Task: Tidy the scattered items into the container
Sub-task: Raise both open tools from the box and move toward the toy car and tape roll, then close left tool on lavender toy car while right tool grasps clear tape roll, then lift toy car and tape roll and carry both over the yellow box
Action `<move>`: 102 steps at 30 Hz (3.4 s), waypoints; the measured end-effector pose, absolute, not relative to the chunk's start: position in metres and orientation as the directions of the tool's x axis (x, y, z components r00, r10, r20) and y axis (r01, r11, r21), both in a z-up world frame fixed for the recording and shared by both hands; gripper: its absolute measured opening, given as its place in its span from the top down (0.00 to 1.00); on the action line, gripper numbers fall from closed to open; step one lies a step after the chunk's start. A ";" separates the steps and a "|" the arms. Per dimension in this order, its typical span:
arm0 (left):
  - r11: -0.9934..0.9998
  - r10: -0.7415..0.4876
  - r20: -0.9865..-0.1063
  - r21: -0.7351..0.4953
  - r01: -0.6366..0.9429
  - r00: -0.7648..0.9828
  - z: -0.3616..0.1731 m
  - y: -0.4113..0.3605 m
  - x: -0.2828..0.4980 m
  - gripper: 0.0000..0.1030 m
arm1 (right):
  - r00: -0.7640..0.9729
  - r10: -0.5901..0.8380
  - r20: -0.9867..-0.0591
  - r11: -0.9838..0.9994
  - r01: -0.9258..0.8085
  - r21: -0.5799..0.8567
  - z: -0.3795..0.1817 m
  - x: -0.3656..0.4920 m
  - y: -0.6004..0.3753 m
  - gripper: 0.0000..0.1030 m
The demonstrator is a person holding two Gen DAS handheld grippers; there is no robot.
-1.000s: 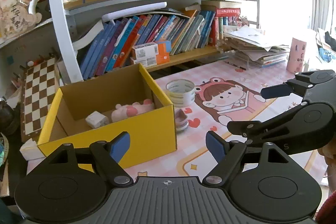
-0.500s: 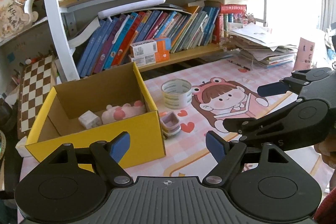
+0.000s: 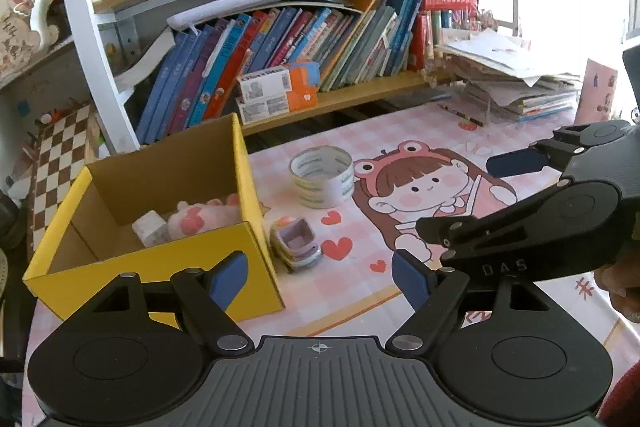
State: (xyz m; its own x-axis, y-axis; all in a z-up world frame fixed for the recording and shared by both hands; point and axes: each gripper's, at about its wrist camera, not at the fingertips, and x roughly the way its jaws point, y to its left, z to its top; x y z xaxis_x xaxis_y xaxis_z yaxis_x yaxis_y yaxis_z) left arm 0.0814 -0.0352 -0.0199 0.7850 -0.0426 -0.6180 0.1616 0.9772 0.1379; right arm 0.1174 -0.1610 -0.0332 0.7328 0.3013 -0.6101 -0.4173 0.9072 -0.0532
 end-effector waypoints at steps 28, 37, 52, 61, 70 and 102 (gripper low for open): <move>0.964 0.060 -0.680 0.231 0.136 0.731 -0.053 -0.070 0.130 0.23 | 0.680 0.390 -0.620 0.896 -0.437 0.085 -0.058 0.190 -0.183 0.20; 0.970 0.084 -0.679 0.222 0.095 0.729 -0.063 -0.073 0.156 0.28 | 0.670 0.416 -0.615 0.865 -0.499 0.042 -0.062 0.225 -0.164 0.20; 0.938 0.223 -0.664 0.346 0.028 0.713 -0.081 -0.090 0.187 0.66 | 0.637 0.442 -0.632 0.831 -0.556 0.020 -0.080 0.260 -0.138 0.21; 0.937 0.274 -0.700 0.348 -0.021 0.660 -0.100 -0.088 0.204 0.72 | 0.629 0.469 -0.620 0.807 -0.591 0.011 -0.087 0.276 -0.132 0.22; 0.935 0.289 -0.692 0.353 -0.038 0.661 -0.107 -0.085 0.211 0.75 | 0.598 0.517 -0.612 0.756 -0.655 -0.002 -0.097 0.292 -0.113 0.21; 0.951 0.044 -0.690 0.250 0.181 0.723 -0.072 -0.091 0.155 0.95 | 0.682 0.383 -0.622 0.894 -0.442 0.066 -0.078 0.223 -0.168 0.23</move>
